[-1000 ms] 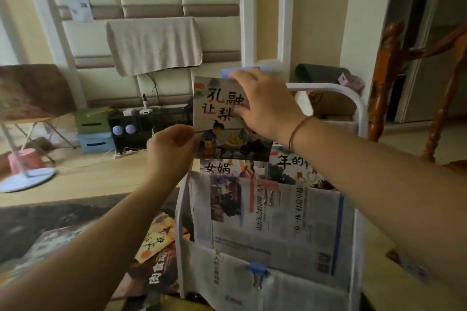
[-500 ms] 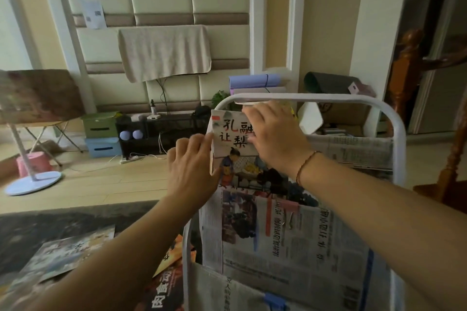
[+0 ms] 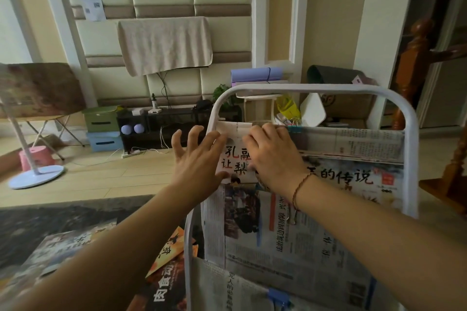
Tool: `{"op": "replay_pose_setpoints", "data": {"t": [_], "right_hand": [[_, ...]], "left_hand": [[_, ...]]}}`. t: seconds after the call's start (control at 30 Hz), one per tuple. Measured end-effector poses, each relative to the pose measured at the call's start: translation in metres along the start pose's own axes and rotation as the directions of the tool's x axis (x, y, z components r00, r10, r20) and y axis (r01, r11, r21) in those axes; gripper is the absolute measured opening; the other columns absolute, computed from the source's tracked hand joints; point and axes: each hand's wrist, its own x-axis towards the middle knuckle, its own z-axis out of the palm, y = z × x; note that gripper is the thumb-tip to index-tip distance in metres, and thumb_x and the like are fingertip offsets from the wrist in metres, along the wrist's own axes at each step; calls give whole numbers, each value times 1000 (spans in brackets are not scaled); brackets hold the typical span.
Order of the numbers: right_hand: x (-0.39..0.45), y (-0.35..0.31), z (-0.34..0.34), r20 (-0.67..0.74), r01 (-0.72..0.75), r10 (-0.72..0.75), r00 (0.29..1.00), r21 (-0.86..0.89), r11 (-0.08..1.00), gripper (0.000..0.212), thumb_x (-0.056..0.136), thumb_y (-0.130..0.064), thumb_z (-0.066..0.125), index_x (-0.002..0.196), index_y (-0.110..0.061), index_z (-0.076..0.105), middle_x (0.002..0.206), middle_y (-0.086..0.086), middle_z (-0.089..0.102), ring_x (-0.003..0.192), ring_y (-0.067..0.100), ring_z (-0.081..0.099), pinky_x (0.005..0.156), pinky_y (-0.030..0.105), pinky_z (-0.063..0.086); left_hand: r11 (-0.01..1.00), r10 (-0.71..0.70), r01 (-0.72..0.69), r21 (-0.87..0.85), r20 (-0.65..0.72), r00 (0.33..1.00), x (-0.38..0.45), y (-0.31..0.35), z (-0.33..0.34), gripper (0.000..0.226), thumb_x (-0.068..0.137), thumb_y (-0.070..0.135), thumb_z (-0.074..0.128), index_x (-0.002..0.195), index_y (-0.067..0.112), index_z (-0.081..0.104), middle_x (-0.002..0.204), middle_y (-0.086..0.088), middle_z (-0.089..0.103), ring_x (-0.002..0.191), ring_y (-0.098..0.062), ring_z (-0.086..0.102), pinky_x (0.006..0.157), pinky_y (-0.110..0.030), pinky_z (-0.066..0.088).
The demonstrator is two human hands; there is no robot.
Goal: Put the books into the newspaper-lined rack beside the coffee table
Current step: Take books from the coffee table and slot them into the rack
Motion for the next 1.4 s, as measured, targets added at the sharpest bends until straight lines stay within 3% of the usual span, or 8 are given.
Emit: {"op": "replay_pose_setpoints", "data": {"t": [0.6, 0.77, 0.87, 0.93, 1.03, 1.17, 1.27, 1.4], "right_hand": [[-6, -18, -25, 175, -81, 61, 983, 113, 990, 41, 90, -42, 56, 125, -21, 55, 121, 3, 52, 112, 24, 45, 90, 39, 42], [-39, -55, -38, -170, -75, 163, 972, 429, 900, 38, 86, -29, 67, 119, -10, 63, 112, 8, 61, 104, 27, 53, 88, 40, 46], [-67, -110, -37, -181, 67, 68, 981, 646, 760, 36, 88, -30, 61, 118, -11, 63, 114, 5, 61, 109, 22, 53, 96, 33, 43], [-80, -151, -32, -115, 110, -37, 993, 741, 662, 37, 87, -33, 56, 118, -15, 63, 116, 0, 61, 108, 17, 55, 95, 30, 46], [-84, -212, -13, 92, 35, -185, 978, 808, 588, 42, 83, -38, 57, 122, -22, 60, 118, -6, 61, 108, 15, 59, 94, 27, 48], [-65, -280, 26, 476, -246, -245, 845, 751, 613, 55, 95, -33, 53, 145, -28, 34, 147, -13, 32, 138, 12, 30, 111, 24, 28], [-52, -314, 59, 665, -363, -188, 723, 597, 716, 62, 93, -9, 49, 148, -27, 27, 158, -5, 13, 144, 19, 19, 111, 32, 34], [-40, -337, 102, 760, -347, -155, 631, 456, 820, 56, 93, -34, 54, 143, -23, 31, 156, 3, 23, 142, 25, 25, 104, 41, 42]], "left_hand": [[978, -27, 16, -209, -51, 998, -23, -6, 3, 61, 92, 51, 53, 147, 34, 32, 154, 7, 32, 144, -24, 13, 118, -53, 9], [875, -166, 64, -480, -172, 971, -111, -35, 27, 70, 89, 45, 54, 149, 28, 22, 156, 1, 22, 144, -23, 19, 116, -43, 18], [851, -310, 233, -471, -91, 946, -183, -78, 55, 81, 84, 43, 56, 150, 24, 13, 154, -6, 21, 139, -26, 28, 114, -46, 25], [830, -417, 451, -329, 173, 892, -228, -115, 71, 80, 87, 49, 53, 152, 29, 11, 158, -1, 12, 141, -27, 23, 114, -53, 26], [798, -502, 603, -6, 546, 670, -288, -167, 86, 74, 93, 61, 40, 154, 37, 5, 164, 9, -7, 151, -26, 1, 120, -54, 11], [759, -525, 641, 114, 690, 498, -325, -201, 88, 81, 87, 79, 25, 154, 44, -3, 164, 11, -8, 151, -21, -10, 119, -57, -1], [766, -530, 631, 123, 677, 511, -338, -202, 89, 99, 63, 91, -9, 152, 48, -7, 164, 13, -8, 151, -18, -14, 119, -56, -7], [745, -573, 660, 97, 600, 558, -344, -200, 93, 80, 83, 82, 7, 153, 46, 0, 163, 15, -4, 151, -15, -11, 120, -51, -7]]}}
